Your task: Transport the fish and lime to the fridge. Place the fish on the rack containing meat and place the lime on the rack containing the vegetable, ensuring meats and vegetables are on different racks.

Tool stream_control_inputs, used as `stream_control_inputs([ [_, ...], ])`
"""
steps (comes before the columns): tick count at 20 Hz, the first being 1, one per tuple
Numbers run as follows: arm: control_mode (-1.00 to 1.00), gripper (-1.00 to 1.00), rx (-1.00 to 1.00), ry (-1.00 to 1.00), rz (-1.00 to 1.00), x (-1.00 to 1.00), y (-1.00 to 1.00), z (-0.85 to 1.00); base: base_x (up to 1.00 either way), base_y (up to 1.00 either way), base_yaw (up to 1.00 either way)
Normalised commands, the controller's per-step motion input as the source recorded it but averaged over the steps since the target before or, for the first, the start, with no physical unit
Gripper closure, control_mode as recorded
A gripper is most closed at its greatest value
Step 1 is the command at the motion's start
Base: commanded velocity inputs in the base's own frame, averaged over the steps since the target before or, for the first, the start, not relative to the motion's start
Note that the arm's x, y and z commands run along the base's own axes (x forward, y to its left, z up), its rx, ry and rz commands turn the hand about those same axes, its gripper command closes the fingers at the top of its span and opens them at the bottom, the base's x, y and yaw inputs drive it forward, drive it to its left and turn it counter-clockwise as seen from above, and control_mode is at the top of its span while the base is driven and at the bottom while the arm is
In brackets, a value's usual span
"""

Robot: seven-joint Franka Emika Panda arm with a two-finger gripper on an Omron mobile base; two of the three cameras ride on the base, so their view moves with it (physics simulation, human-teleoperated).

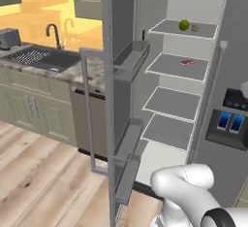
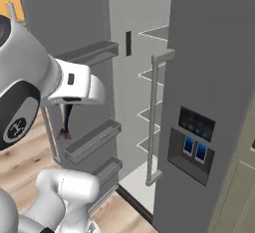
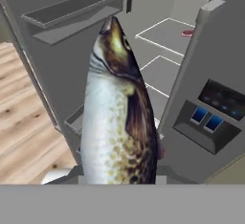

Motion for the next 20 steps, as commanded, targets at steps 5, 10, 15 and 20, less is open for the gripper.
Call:
stream_control_inputs([
  [5,1.0,1.0,0.0,0.0,0.0,0.0,0.0,0.0,0.66,-0.01,-0.1],
  [10,1.0,1.0,0.0,0.0,0.0,0.0,0.0,0.0,0.61,0.67,-0.13],
  [15,1.0,1.0,0.0,0.0,0.0,0.0,0.0,0.0,0.42,0.0,-0.08],
  [20,1.0,1.0,0.0,0.0,0.0,0.0,0.0,0.0,0.09,-0.25,0.0],
])
